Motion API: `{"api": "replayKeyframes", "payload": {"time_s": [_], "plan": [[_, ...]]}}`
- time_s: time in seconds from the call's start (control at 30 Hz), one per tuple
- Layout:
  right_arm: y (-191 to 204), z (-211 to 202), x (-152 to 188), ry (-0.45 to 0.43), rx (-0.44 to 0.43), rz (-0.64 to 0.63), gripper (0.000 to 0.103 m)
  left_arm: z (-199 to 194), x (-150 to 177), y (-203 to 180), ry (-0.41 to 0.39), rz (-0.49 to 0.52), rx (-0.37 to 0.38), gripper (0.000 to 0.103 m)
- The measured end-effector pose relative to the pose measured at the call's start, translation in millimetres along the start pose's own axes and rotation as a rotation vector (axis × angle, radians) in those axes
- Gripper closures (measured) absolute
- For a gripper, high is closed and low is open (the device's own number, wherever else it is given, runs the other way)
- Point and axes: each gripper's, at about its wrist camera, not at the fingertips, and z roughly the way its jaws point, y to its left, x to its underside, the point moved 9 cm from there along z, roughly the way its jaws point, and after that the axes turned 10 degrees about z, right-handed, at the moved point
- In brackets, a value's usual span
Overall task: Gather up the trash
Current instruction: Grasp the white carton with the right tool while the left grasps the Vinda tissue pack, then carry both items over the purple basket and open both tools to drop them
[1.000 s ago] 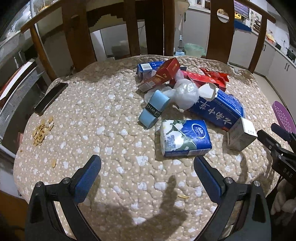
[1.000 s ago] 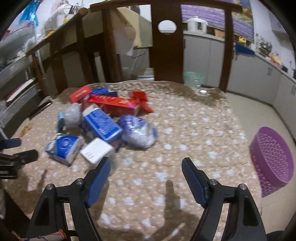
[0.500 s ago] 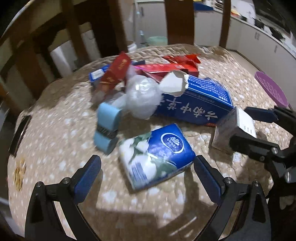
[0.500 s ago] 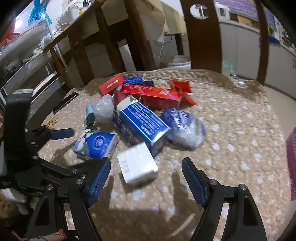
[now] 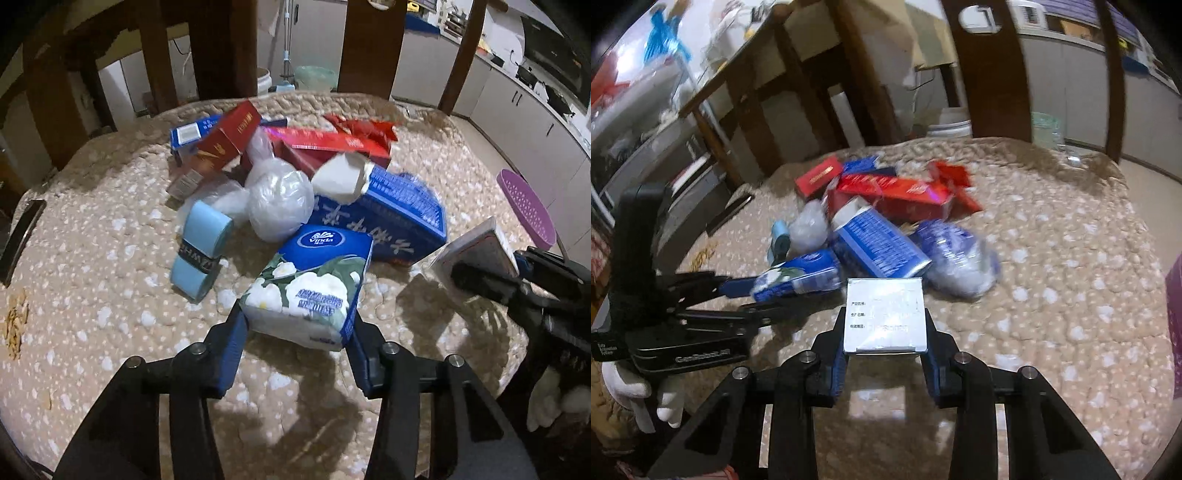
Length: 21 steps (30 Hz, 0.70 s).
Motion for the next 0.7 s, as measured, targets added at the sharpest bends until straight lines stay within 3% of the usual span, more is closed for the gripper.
{"api": "replayKeyframes", "payload": {"time_s": [0.3, 0.7], "plan": [[-77.3, -37.0, -20.9, -0.071, 0.094, 0.171, 0.066, -28.9, -24.6, -27.3, -0.069, 0.023, 0.036, 0.056], [-219.8, -106.4, -46.8, -0.186, 0.303, 0.354, 0.066, -16.8, -98.4, -125.0, -0.097, 0.189, 0.157, 0.056]]}}
